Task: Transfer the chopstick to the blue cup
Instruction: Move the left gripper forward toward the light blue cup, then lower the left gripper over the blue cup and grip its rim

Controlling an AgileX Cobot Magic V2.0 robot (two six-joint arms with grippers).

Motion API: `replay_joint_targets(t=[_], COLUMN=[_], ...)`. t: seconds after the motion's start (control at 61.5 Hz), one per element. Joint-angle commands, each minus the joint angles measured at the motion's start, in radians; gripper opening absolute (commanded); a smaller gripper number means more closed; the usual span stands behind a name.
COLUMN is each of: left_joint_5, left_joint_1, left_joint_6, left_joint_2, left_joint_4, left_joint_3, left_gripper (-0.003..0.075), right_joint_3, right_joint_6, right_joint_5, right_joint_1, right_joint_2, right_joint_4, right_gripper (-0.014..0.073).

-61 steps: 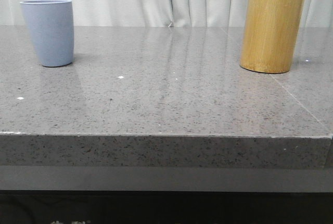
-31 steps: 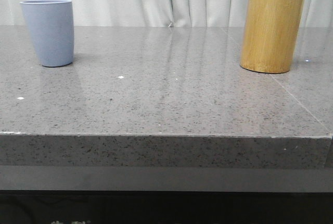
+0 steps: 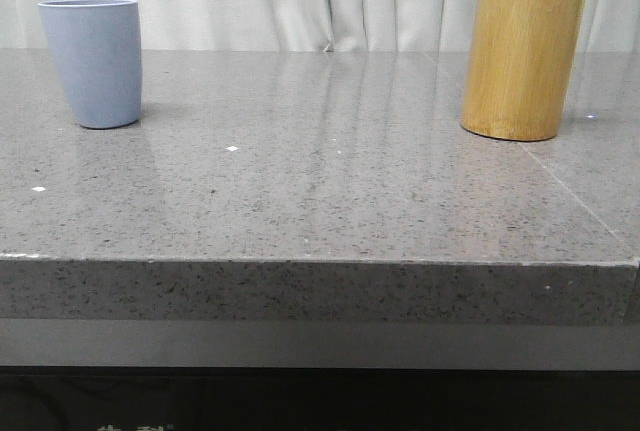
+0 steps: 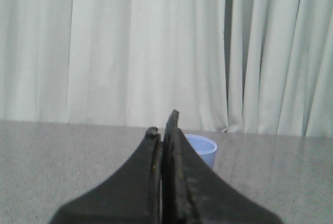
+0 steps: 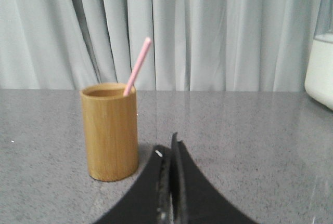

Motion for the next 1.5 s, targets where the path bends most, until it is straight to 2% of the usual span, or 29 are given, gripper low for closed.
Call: replay_joint_targets(t=[0.0, 0.195, 0.325, 0.472, 0.765, 0.83, 0.878, 0.96, 1.041, 1.106, 1.188, 1.48], left_joint_5=[0.025, 0.254, 0.393, 0.389, 0.389, 0.389, 0.389, 0.383, 0.35, 0.312, 0.304, 0.415], left_joint_1=[-0.007, -0.007, -0.007, -0.007, -0.007, -0.007, -0.007, -0.007, -0.007, -0.007, -0.007, -0.007], left_joint_6=[-0.006, -0.006, -0.006, -0.006, -0.006, -0.002, -0.002, 0.01, 0.021, 0.021, 0.021, 0.063], left_joint_2=[0.055, 0.215, 0.316, 0.385, 0.492, 0.515, 0.533, 0.564, 0.594, 0.615, 0.653, 0.895], left_joint_4=[-0.011, -0.011, -0.011, -0.027, -0.034, -0.034, -0.034, -0.034, -0.034, -0.034, -0.034, -0.026], left_joint_3=[-0.134, -0.361, -0.458, -0.464, -0.462, -0.462, -0.462, -0.462, -0.462, -0.462, -0.483, -0.686], left_gripper=[-0.0019, -0.0019, -0.0019, -0.0019, -0.0018, -0.0018, -0.0011, 0.0071, 0.0239, 0.0383, 0.0494, 0.0491], right_joint_3=[-0.137, -0.365, -0.459, -0.473, -0.473, -0.473, -0.473, -0.473, -0.473, -0.473, -0.473, -0.473], right_joint_6=[-0.006, -0.006, -0.006, -0.006, -0.012, -0.033, -0.049, -0.071, -0.085, -0.085, -0.085, -0.085], right_joint_5=[0.038, 0.251, 0.394, 0.468, 0.491, 0.5, 0.505, 0.508, 0.516, 0.525, 0.532, 0.535], right_joint_1=[-0.005, -0.005, -0.005, -0.005, -0.005, -0.002, -0.002, -0.002, -0.002, -0.002, -0.002, -0.002], right_joint_2=[0.071, 0.224, 0.32, 0.398, 0.489, 0.498, 0.501, 0.502, 0.502, 0.502, 0.502, 0.502], right_joint_4=[-0.011, -0.015, -0.016, -0.014, -0.014, -0.009, 0.0, 0.023, 0.044, 0.054, 0.059, 0.064], right_gripper=[-0.0067, -0.0067, -0.0067, -0.0067, -0.006, -0.0009, 0.0064, 0.0243, 0.0433, 0.0524, 0.0551, 0.055])
